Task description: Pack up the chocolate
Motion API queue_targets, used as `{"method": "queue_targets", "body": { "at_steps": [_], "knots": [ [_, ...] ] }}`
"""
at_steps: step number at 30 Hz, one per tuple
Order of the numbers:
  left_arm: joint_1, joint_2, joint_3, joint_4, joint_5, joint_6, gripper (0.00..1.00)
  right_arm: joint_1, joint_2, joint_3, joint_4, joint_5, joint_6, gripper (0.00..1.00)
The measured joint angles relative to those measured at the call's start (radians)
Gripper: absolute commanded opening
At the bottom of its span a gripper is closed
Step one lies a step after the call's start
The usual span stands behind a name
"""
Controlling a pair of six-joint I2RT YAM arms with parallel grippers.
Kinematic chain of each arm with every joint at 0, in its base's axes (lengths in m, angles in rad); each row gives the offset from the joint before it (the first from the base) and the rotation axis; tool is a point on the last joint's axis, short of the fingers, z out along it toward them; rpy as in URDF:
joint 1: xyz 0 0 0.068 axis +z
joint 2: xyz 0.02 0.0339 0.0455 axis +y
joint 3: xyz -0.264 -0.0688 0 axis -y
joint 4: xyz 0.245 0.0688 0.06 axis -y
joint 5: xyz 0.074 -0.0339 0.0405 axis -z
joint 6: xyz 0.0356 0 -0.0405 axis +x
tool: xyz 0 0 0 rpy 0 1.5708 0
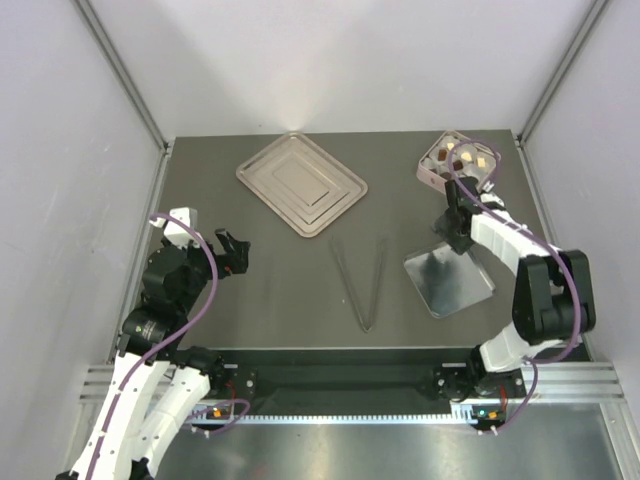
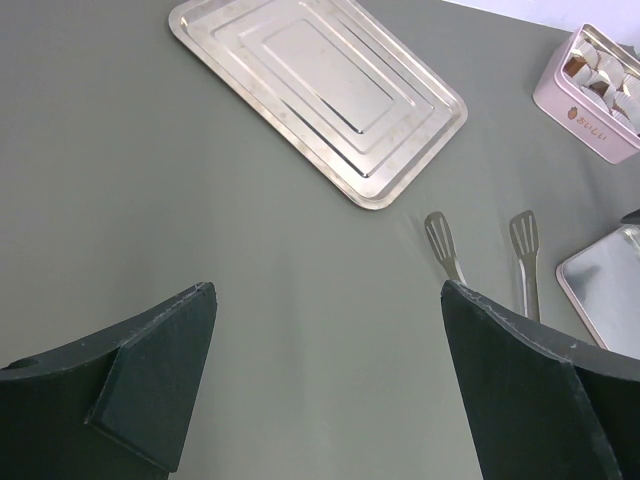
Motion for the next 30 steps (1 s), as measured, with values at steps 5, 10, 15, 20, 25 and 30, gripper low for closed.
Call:
{"method": "queue_targets", "body": {
  "at_steps": [5,10,15,20,25,30],
  "knots": [
    [-0.001,0.000,0.000,0.000,-0.003,-0.002,0.99,-0.023,0.108,0.036,0.011,-0.060,0.039,0.51],
    [-0.002,0.000,0.000,0.000,-0.003,-0.002,0.99,-0.026,0.167,0.056,0.030,-0.101,0.073,0.50],
    [-0.002,0.000,0.000,0.000,-0.003,-0.002,0.99,-0.041,0.202,0.070,0.026,-0.131,0.090,0.47],
    [-0.002,-0.010,0.000,0.000,-0.003,-0.002,0.99,-0.065,0.263,0.137,0.008,-0.164,0.080,0.33],
    [-0.004,-0.021,0.000,-0.001,-0.007,-0.002,0.99,-0.089,0.295,0.171,-0.008,-0.211,0.044,0.00],
    [-0.008,-0.021,0.000,0.000,-0.008,-0.002,0.99,-0.109,0.303,0.180,-0.002,-0.262,-0.011,0.00]
  ]
}}
